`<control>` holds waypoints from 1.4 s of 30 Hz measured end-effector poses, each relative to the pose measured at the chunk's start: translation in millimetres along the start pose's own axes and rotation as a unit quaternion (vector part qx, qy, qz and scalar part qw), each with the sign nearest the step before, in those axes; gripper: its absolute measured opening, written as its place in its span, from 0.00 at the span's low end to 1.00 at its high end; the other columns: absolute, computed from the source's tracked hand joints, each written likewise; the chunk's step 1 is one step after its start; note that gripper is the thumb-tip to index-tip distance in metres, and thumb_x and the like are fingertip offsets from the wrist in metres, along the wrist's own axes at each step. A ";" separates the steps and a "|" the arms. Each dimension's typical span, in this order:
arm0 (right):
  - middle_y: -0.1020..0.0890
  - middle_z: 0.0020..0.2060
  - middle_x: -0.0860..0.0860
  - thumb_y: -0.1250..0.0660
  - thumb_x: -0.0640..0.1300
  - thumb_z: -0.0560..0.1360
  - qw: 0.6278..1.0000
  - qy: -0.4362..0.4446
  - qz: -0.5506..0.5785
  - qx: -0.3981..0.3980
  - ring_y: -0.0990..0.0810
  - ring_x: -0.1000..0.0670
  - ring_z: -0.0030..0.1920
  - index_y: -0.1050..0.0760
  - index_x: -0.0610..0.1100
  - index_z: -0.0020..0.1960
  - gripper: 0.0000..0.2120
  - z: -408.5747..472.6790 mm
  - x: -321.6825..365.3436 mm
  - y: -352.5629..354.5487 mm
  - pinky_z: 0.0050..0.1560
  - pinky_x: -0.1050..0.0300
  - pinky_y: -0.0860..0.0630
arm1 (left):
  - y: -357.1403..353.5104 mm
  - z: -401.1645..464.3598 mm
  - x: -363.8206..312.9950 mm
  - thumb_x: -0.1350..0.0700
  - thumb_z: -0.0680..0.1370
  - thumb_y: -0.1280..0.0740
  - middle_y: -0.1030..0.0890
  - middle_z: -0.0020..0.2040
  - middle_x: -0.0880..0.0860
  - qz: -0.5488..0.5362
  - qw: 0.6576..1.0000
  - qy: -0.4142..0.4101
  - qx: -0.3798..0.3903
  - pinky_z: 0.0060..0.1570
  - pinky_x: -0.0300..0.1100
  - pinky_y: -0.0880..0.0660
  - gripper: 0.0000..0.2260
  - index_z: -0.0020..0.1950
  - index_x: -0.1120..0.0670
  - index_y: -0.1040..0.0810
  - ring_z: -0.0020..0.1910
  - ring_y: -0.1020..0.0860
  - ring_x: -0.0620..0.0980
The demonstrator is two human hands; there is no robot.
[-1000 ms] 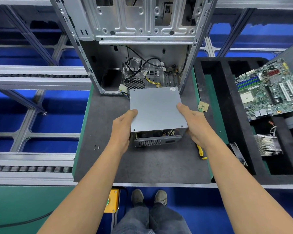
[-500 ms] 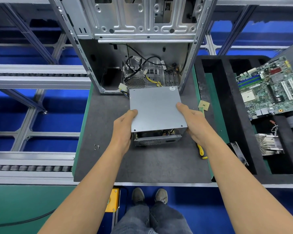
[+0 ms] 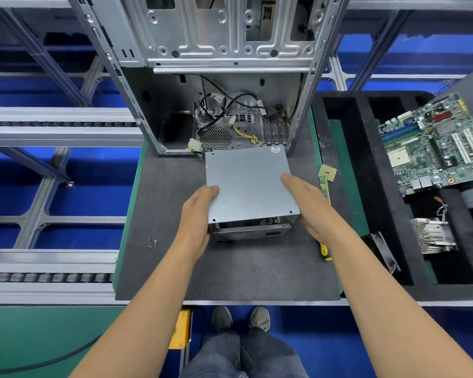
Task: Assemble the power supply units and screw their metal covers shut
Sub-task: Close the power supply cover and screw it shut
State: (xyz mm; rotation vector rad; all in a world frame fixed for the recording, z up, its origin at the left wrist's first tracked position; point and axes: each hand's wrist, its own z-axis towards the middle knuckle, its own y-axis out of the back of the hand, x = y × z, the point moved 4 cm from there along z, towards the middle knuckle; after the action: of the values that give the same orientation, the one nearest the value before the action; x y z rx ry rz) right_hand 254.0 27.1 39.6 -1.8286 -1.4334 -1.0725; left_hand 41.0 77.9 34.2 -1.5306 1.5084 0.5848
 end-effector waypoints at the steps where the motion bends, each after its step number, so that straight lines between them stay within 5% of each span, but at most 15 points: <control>1: 0.24 0.67 0.59 0.36 0.75 0.65 1.000 0.001 -0.013 -0.003 0.28 0.53 0.70 0.29 0.52 0.72 0.42 0.1 -0.4 0.4 0.74 0.44 0.37 | -0.3 -0.5 -0.8 0.44 0.67 0.31 0.14 0.51 0.52 0.000 1.000 -0.001 0.003 0.40 0.41 0.20 0.12 0.46 0.47 0.13 0.48 0.15 0.49; 8: 0.20 0.59 0.62 0.41 0.73 0.68 0.999 -0.004 -0.039 -0.036 0.25 0.55 0.64 0.23 0.54 0.62 0.32 -12.7 -4.0 -5.1 0.70 0.49 0.33 | -1.1 -1.5 0.1 0.47 0.71 0.32 0.13 0.49 0.51 0.011 1.000 0.005 0.002 0.39 0.41 0.21 0.08 0.43 0.44 0.13 0.46 0.15 0.48; 11: 0.26 0.50 0.70 0.45 0.75 0.68 0.997 -0.018 -0.055 -0.059 0.27 0.64 0.56 0.27 0.62 0.51 0.22 -28.1 -4.9 -10.1 0.53 0.61 0.34 | 7.1 0.8 2.3 0.47 0.71 0.32 0.14 0.49 0.53 0.019 1.000 0.014 0.001 0.38 0.42 0.21 0.10 0.45 0.49 0.14 0.46 0.16 0.50; 14: 0.24 0.46 0.67 0.43 0.69 0.74 0.995 -0.003 -0.050 -0.083 0.27 0.73 0.44 0.28 0.59 0.52 0.17 -39.6 -15.7 -14.9 0.42 0.67 0.35 | 19.6 3.3 6.2 0.47 0.70 0.32 0.15 0.49 0.55 0.028 0.999 0.037 0.005 0.36 0.42 0.21 0.16 0.52 0.54 0.17 0.44 0.16 0.52; 20: 0.25 0.54 0.56 0.41 0.70 0.68 0.993 0.009 0.021 -0.115 0.28 0.52 0.60 0.31 0.58 0.52 0.20 -58.2 -35.9 -37.8 0.60 0.51 0.27 | 45.3 5.1 12.2 0.43 0.64 0.28 0.16 0.45 0.52 0.049 0.996 0.070 0.015 0.43 0.49 0.26 0.15 0.45 0.48 0.13 0.39 0.17 0.49; 29: 0.31 0.51 0.60 0.43 0.72 0.65 0.988 -0.005 0.050 -0.143 0.37 0.58 0.59 0.34 0.58 0.53 0.24 -66.9 -32.4 -49.7 0.56 0.57 0.31 | 49.7 2.5 3.1 0.44 0.77 0.37 0.14 0.47 0.50 0.032 0.997 0.074 0.003 0.36 0.43 0.19 0.14 0.51 0.47 0.13 0.39 0.15 0.48; 33: 0.31 0.50 0.60 0.43 0.71 0.65 0.988 -0.009 0.054 -0.146 0.37 0.57 0.58 0.34 0.56 0.52 0.24 -70.9 -28.9 -50.7 0.57 0.57 0.30 | 46.5 -2.7 0.5 0.45 0.77 0.37 0.14 0.45 0.49 0.029 0.996 0.080 -0.028 0.33 0.43 0.19 0.14 0.46 0.46 0.12 0.37 0.15 0.47; 37: 0.32 0.51 0.60 0.42 0.71 0.64 0.988 -0.012 0.061 -0.142 0.37 0.56 0.59 0.35 0.56 0.53 0.25 -76.1 -27.1 -55.4 0.60 0.55 0.31 | 51.6 -7.5 0.3 0.43 0.74 0.34 0.14 0.47 0.49 0.019 0.996 0.075 -0.053 0.32 0.42 0.19 0.17 0.55 0.51 0.14 0.38 0.15 0.48; 42: 0.32 0.52 0.62 0.44 0.73 0.63 0.987 -0.019 0.071 -0.143 0.38 0.58 0.61 0.35 0.56 0.54 0.28 -72.0 -27.9 -53.0 0.61 0.58 0.33 | 42.3 -5.4 -3.3 0.44 0.77 0.38 0.14 0.47 0.49 0.039 0.995 0.093 -0.028 0.33 0.41 0.19 0.15 0.46 0.46 0.12 0.38 0.15 0.47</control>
State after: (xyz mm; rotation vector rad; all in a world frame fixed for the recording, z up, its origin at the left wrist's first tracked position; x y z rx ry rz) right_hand 182.7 -32.5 50.5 -2.1259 -1.1975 -1.2257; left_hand -1.4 80.7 28.7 -1.6104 1.7113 0.5452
